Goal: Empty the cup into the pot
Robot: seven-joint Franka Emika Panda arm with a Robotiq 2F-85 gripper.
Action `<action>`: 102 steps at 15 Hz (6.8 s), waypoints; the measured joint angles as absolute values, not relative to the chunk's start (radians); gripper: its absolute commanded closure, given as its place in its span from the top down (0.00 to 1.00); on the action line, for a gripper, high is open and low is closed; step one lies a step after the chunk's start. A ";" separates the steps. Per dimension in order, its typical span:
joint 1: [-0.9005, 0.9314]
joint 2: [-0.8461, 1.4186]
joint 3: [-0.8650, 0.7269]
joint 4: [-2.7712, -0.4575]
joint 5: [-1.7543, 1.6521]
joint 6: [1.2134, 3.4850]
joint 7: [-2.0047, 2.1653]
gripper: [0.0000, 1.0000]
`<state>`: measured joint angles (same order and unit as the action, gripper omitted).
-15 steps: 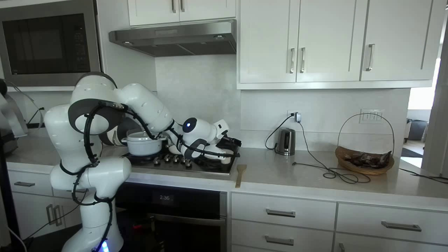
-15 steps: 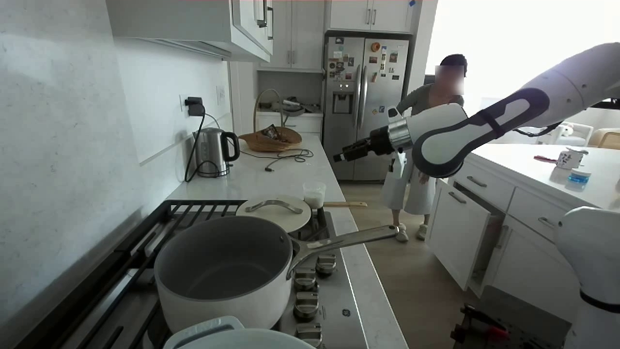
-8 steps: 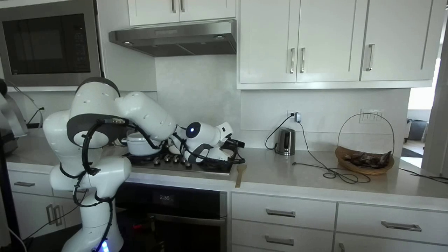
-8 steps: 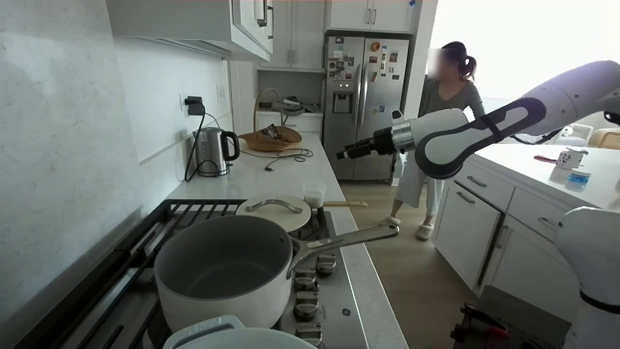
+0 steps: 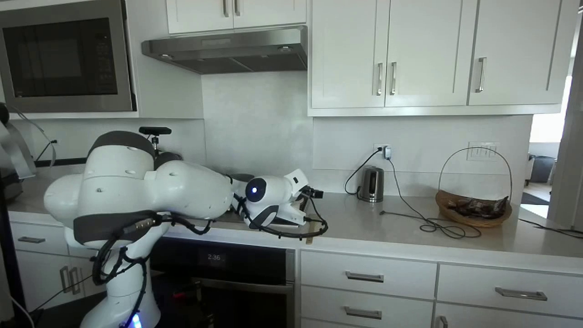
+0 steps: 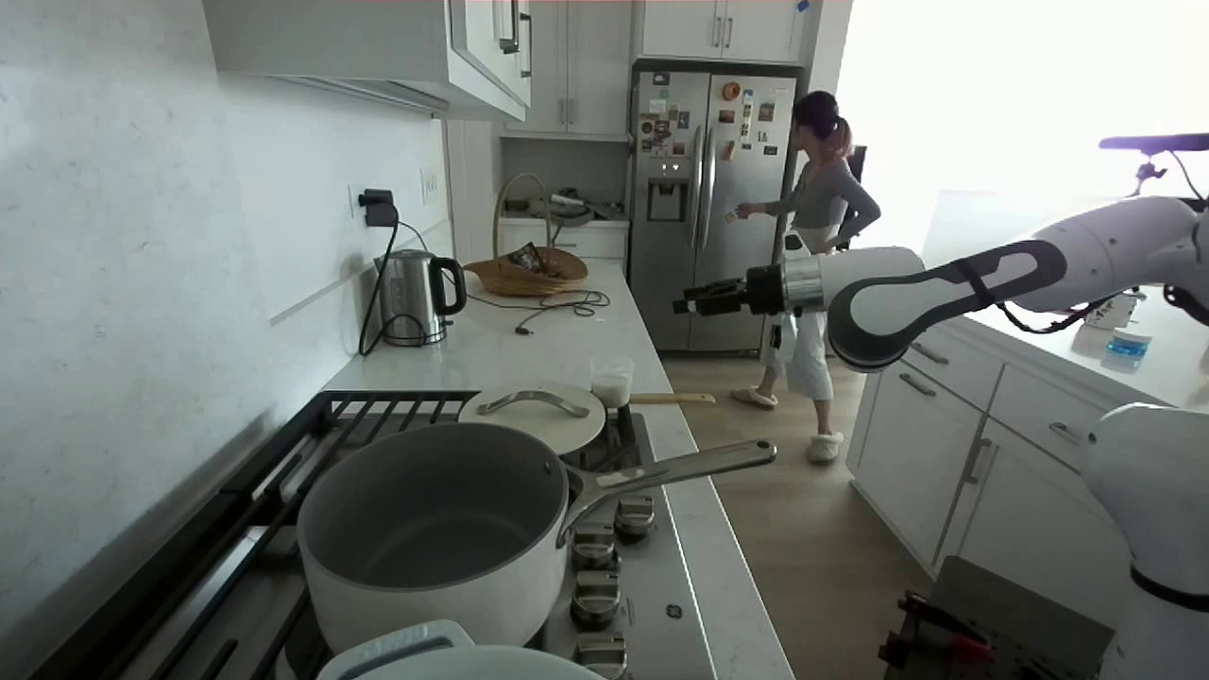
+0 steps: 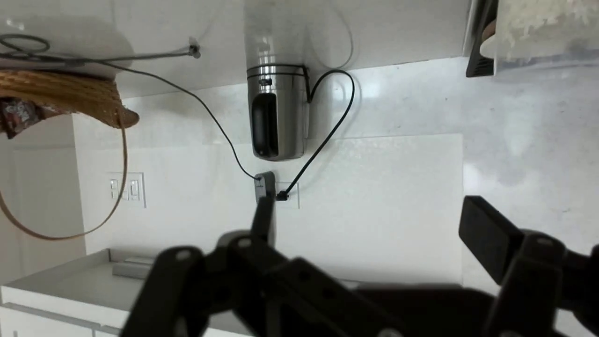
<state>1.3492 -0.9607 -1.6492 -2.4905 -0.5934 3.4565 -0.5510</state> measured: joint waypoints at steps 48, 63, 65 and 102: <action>1.656 -1.309 -1.854 -2.413 -0.938 3.426 -0.863 1.00; 1.701 -1.446 -1.857 -2.305 -0.962 3.299 -0.863 1.00; 1.703 -1.456 -1.857 -2.300 -0.962 3.291 -0.863 1.00; 1.764 -1.181 -1.873 -2.323 -0.957 3.284 -0.818 0.43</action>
<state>1.7642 -1.1812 -1.8734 -2.3234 -0.9568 3.2845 -0.8184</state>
